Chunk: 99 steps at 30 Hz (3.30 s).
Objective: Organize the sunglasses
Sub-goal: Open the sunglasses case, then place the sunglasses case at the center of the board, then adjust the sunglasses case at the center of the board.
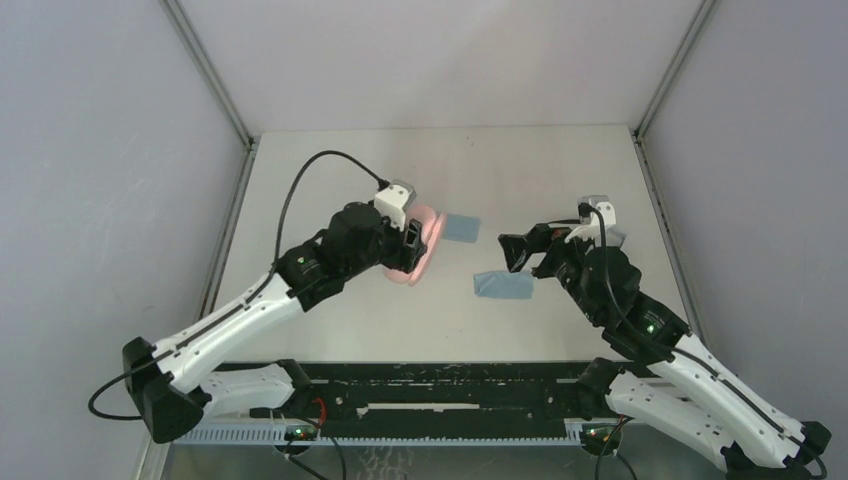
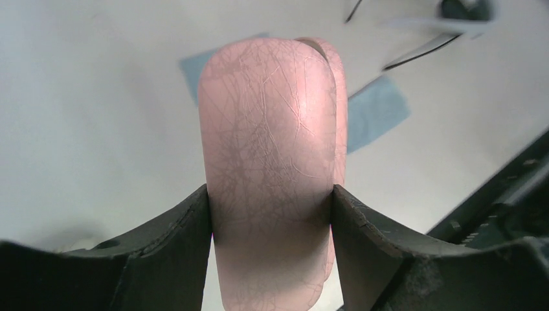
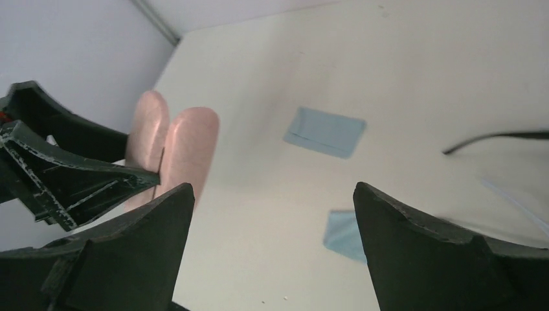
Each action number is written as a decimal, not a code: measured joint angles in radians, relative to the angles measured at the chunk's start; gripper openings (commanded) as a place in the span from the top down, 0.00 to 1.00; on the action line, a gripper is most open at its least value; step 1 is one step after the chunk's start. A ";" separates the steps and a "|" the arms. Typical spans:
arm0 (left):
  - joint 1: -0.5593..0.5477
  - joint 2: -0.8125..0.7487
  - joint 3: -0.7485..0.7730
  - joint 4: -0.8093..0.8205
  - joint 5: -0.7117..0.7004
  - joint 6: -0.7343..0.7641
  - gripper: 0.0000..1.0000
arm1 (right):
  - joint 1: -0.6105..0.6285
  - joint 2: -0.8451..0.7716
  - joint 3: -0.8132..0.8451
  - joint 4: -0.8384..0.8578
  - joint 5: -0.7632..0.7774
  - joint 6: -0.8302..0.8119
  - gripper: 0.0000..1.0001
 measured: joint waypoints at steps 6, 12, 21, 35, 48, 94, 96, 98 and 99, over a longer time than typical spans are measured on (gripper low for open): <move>-0.053 0.147 0.055 -0.143 -0.208 0.049 1.00 | -0.013 -0.051 -0.028 -0.157 0.139 0.061 0.08; -0.089 0.295 0.062 -0.217 -0.407 0.052 1.00 | -0.044 -0.095 -0.037 -0.249 0.202 0.121 0.08; -0.133 0.458 0.063 -0.243 -0.604 0.049 0.93 | -0.077 -0.135 -0.063 -0.310 0.221 0.159 0.08; -0.219 0.627 0.087 -0.245 -0.731 0.048 0.68 | -0.086 -0.162 -0.077 -0.349 0.206 0.164 0.08; -0.255 0.702 0.092 -0.221 -0.727 0.048 0.41 | -0.090 -0.162 -0.086 -0.349 0.182 0.164 0.05; 0.127 -0.199 -0.270 0.027 -0.192 -0.170 0.06 | 0.137 0.335 -0.122 -0.151 0.102 0.495 0.11; 0.136 -0.237 -0.269 -0.010 -0.202 -0.191 0.06 | 0.174 0.394 -0.120 -0.126 0.109 0.525 0.10; 0.137 -0.275 -0.265 -0.059 -0.216 -0.209 0.06 | 0.214 0.464 -0.104 -0.106 0.122 0.566 0.09; 0.137 -0.294 -0.263 -0.080 -0.221 -0.214 0.06 | 0.231 0.493 -0.095 -0.099 0.125 0.583 0.07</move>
